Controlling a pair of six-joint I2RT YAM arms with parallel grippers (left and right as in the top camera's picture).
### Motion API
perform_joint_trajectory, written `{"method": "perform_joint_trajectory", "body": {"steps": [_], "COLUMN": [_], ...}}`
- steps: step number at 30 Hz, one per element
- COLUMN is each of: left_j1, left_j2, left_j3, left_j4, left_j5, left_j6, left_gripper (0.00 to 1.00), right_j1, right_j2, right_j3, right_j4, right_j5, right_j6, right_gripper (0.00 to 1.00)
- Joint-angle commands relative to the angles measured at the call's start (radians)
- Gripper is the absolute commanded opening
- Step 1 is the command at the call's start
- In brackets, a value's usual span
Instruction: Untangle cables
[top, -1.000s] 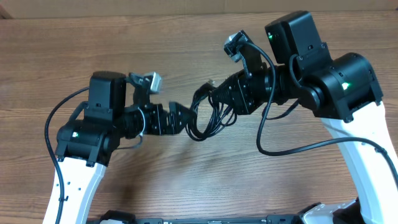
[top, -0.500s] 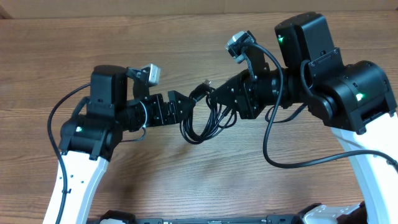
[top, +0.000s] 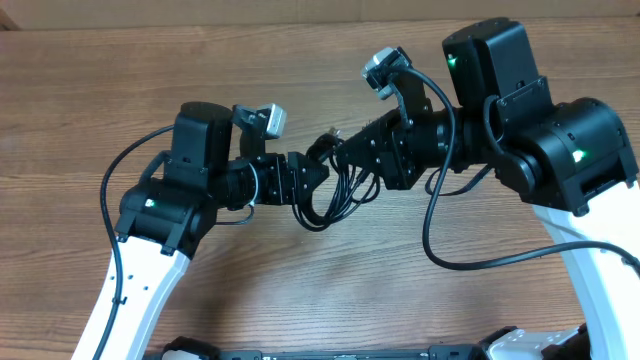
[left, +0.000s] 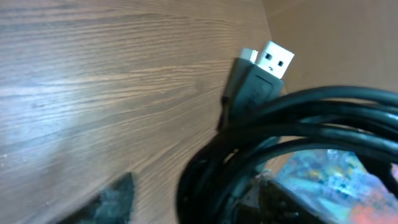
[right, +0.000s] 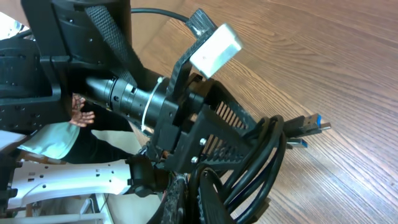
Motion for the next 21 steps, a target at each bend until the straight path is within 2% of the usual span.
{"method": "perform_joint_trajectory", "body": {"steps": [1,2,14,21], "left_j1": [-0.015,-0.015,-0.015,-0.014], "left_j2": [0.002,0.002,0.002,0.002], "left_j3": [-0.002,-0.002,-0.002,-0.002], "left_j4": [0.01,0.01,0.005,-0.035], "left_j5": [-0.001,-0.001,0.0,0.0], "left_j6": [0.018,0.018,0.019,0.062], "left_gripper": [0.07,0.04,0.04,0.04], "right_j1": [0.005,0.005,0.005,0.005], "right_j2": [-0.026,-0.026,-0.026,-0.026], "right_j3": [0.034,0.034,0.034,0.033], "right_j4": [0.017,0.018,-0.006,-0.063], "right_j5": [-0.024,-0.024,0.228,0.481], "right_j6": [0.003,0.003,0.003,0.003], "right_gripper": [0.04,0.04,0.04,0.04]}}
